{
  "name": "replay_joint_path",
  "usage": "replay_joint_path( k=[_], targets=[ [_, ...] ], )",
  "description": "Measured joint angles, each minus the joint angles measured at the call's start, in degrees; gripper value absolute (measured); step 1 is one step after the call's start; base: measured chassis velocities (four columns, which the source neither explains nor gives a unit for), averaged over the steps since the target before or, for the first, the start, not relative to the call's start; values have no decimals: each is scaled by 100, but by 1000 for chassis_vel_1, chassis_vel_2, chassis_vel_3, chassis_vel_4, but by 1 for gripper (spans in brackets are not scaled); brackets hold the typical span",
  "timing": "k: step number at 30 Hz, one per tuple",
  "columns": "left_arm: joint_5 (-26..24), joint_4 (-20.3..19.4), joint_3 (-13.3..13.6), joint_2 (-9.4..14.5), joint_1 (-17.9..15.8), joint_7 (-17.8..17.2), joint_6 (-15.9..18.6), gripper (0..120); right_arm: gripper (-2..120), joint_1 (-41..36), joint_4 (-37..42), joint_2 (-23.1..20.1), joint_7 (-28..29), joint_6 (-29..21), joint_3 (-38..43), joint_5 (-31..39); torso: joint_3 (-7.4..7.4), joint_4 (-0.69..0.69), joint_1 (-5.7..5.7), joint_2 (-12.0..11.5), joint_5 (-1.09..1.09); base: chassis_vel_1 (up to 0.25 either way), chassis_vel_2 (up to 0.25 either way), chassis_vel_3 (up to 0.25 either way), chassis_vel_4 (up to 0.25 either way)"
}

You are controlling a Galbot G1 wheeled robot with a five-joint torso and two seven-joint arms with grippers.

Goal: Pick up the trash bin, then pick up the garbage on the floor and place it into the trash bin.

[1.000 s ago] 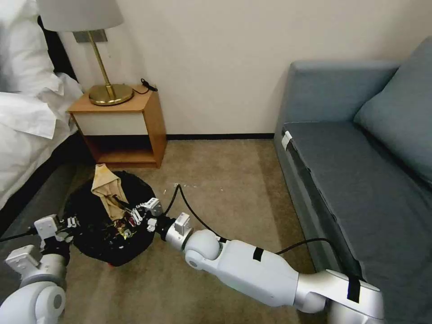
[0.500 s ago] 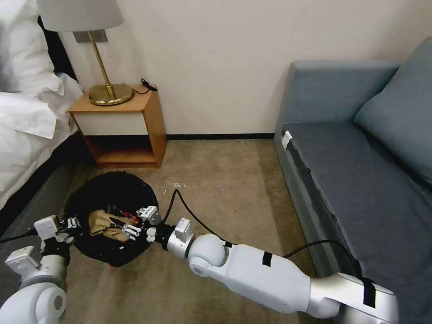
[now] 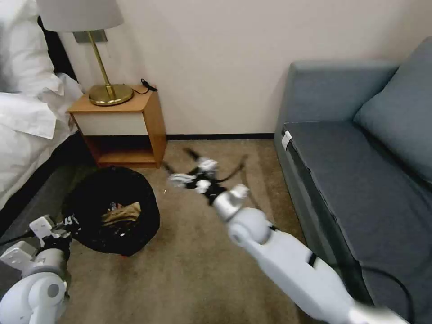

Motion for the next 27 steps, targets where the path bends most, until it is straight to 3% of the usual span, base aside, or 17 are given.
replay_joint_path(
  k=[1,5,11,19,23,24,26,27],
  targets=[
    [0,0,0,0,0,0,0,5,99,0,0,0,0,0,0,0,0,0,0,0,0,0,0,0,0],
    [-107,604,-9,66,-133,-121,43,5,100,-878,836,156,240,11,782,-431,0,1,0,0,-1,0,0,0,0],
    [-48,827,73,92,-132,12,32,5,100,-1315,1141,385,278,18,1101,-598,0,3,0,0,-1,0,0,0,0],
    [376,704,118,54,46,293,-298,32,100,-2109,1442,746,412,43,1367,-902,-1,2,0,0,-1,0,0,0,0],
    [961,262,26,42,427,1096,-997,49,100,-2417,1498,776,429,114,1503,-987,-1,2,0,0,-1,0,0,0,0],
    [961,262,26,42,427,1096,-997,49,100,-2417,1498,776,429,114,1503,-987,-1,2,0,0,-1,0,0,0,0],
    [1653,136,1,27,633,1733,-1734,59,100,-2473,1513,802,428,140,1542,-991,0,3,0,0,-1,0,0,0,0],
    [1999,114,-26,23,717,2246,-2318,64,100,-2506,1528,828,456,145,1553,-1006,0,3,0,0,-1,0,0,0,0]
  ],
)
